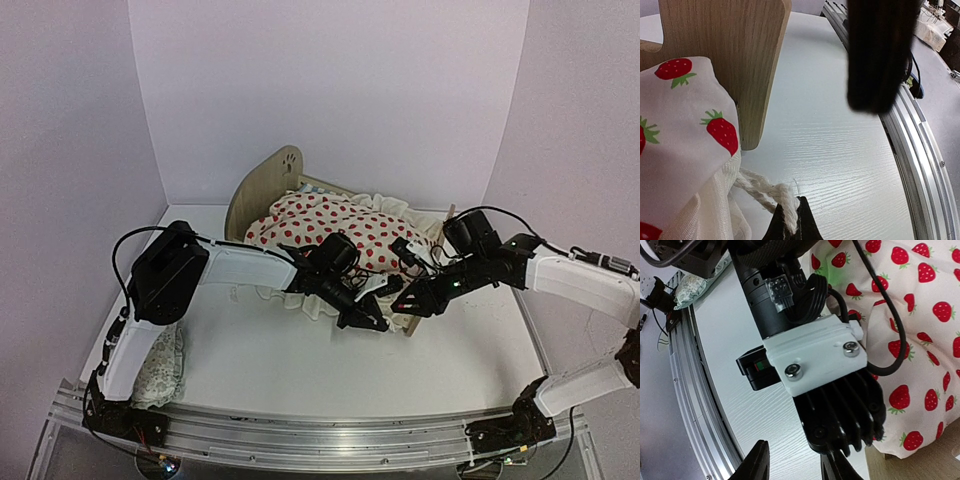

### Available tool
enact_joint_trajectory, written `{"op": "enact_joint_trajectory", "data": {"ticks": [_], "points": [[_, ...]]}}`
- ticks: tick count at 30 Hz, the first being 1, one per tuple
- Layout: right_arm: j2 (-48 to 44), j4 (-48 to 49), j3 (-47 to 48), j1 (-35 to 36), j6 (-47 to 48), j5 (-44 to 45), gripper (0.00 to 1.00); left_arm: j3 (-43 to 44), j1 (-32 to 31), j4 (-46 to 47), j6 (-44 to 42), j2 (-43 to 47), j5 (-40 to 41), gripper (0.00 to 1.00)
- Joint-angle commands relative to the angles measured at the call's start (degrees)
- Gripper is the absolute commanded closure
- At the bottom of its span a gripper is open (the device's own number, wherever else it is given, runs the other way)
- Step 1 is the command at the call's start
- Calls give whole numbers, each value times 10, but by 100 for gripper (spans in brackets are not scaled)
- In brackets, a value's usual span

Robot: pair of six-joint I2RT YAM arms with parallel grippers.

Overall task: Set up the pet bed
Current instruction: Tie the right ropes of the mattress at the bed frame base.

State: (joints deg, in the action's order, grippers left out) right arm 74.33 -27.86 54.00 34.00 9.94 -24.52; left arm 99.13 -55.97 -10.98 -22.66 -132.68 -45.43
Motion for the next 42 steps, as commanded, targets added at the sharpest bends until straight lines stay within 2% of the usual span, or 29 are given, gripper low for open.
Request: {"op": "enact_joint_trajectory", "data": {"ticks": [1,9,20,23,26,29,37,42], "points": [[26,12,4,-19,42,-68,65,10,5,-4,-2,2,-20,100],[79,11,19,-63,61,-137,69,8,8,-5,-6,6,-37,100],[124,3,35,-65,113,-137,69,12,11,-11,-15,9,-49,100],[148,-30,65,-67,138,-123,68,12,11,-12,-17,10,-52,100],[181,-107,116,-67,167,-117,68,8,12,-12,-19,13,-49,100],[194,-140,140,-67,180,-111,66,3,14,-11,-21,18,-48,100],[186,-146,163,-67,182,-99,54,-3,17,-9,-23,35,-50,100],[207,-145,197,-66,172,-109,52,-1,18,-10,-24,32,-51,100]]}}
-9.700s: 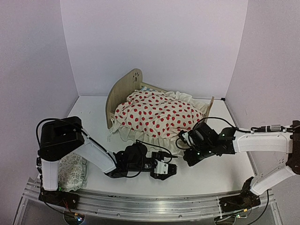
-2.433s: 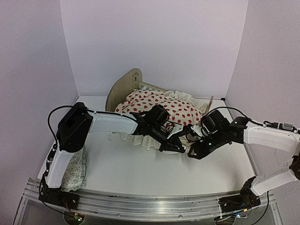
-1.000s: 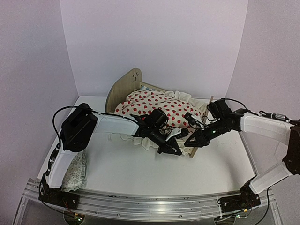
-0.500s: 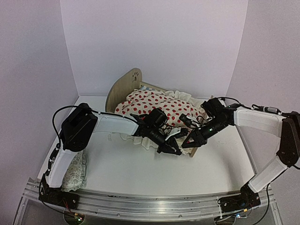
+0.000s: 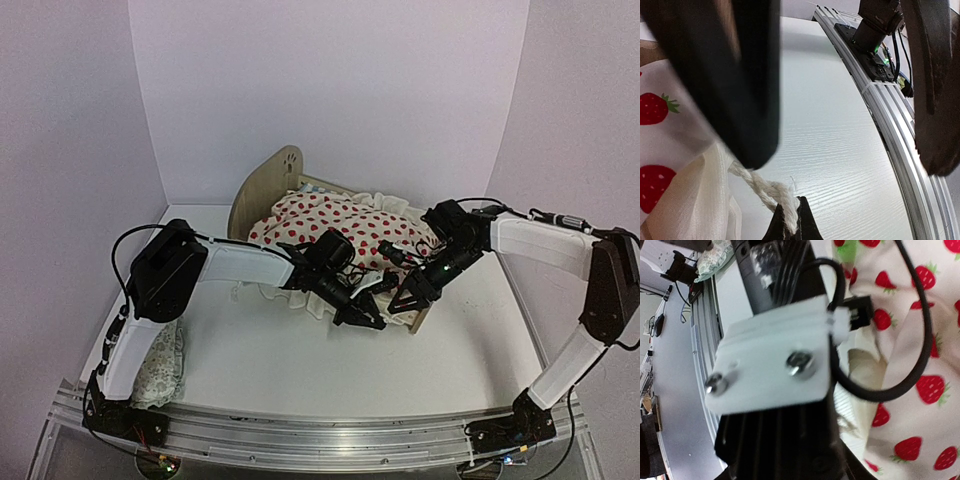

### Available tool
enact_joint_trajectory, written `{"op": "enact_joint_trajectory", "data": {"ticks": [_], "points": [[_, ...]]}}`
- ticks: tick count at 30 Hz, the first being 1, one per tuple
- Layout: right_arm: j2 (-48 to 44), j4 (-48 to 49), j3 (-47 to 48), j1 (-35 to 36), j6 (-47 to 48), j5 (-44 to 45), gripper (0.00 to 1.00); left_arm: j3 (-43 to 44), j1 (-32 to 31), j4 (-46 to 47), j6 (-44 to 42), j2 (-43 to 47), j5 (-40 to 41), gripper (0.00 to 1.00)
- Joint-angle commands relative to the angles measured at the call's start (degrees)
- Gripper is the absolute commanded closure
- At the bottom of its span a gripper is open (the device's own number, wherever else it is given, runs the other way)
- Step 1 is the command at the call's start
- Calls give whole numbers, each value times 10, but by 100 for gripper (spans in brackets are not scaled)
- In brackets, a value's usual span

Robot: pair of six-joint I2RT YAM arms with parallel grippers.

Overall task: Set up the pet bed
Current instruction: Tie the right ropes of the mattress at the bed frame base.

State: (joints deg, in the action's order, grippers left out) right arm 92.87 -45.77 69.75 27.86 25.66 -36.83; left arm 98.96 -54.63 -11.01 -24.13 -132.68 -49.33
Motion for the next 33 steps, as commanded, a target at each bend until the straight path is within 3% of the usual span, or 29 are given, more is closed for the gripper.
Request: {"op": "enact_joint_trajectory", "data": {"ticks": [1,12,18,33], "points": [[25,35,45,-5,15,14,52,1,4,-9,-9,31,-12,100],[32,-4,16,-5,92,41,55,-6,4,6,-2,25,-18,100],[58,-6,16,-5,111,44,65,-11,4,22,7,24,-25,100],[78,-6,-3,18,131,51,61,-8,5,49,28,19,-32,100]]}}
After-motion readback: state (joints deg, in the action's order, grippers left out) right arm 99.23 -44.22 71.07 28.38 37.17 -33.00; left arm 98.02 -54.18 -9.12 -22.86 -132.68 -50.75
